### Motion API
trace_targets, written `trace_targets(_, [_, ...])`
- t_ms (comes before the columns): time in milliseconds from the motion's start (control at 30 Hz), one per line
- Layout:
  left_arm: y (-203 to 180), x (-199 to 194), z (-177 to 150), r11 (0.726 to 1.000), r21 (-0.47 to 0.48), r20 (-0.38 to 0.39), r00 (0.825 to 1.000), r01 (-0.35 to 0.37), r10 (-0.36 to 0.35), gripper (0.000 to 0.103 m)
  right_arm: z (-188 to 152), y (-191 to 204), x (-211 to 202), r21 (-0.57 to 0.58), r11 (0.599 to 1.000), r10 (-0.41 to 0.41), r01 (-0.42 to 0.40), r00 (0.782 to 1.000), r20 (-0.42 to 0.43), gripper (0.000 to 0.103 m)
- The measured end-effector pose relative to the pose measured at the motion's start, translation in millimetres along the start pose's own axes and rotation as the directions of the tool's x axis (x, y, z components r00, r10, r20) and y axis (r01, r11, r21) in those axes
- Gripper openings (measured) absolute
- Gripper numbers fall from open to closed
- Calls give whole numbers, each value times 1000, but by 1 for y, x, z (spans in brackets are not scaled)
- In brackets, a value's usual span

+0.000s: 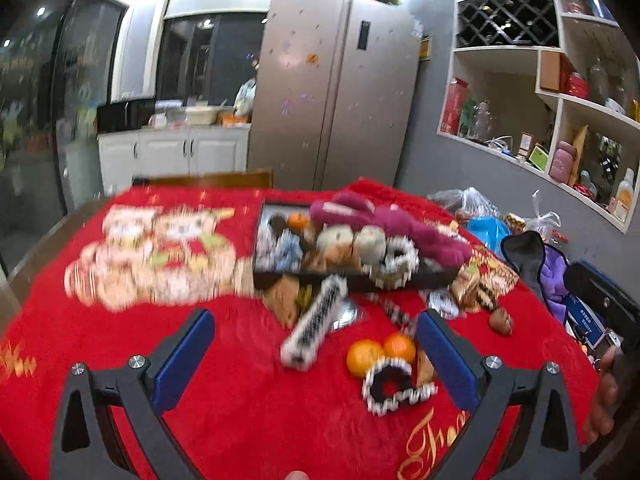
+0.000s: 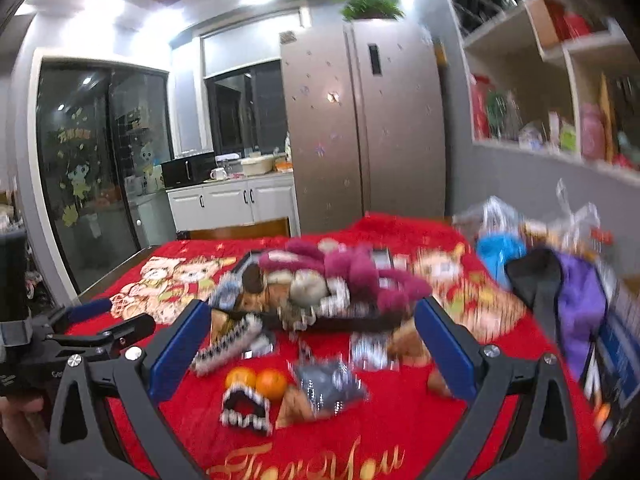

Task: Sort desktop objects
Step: 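Withdraw both tools from the tray back over the loose items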

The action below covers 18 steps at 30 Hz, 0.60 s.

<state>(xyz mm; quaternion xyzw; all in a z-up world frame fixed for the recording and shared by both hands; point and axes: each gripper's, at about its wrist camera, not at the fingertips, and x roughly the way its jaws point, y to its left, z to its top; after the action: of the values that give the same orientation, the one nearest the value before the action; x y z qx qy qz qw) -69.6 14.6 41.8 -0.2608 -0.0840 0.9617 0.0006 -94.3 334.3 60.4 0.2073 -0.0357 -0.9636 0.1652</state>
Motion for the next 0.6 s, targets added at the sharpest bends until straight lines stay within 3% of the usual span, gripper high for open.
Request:
trace_targets(300, [-6,7,-43,999,-12,-68,997,30,-31,103,-53,-20,11,44,998,54,-50,995,-83,103])
trace_targets(600, [-19,28,-50,998,38,-133,990,45,-40,103,-60,-20,30,12,1000,25,-23,993,-113,103])
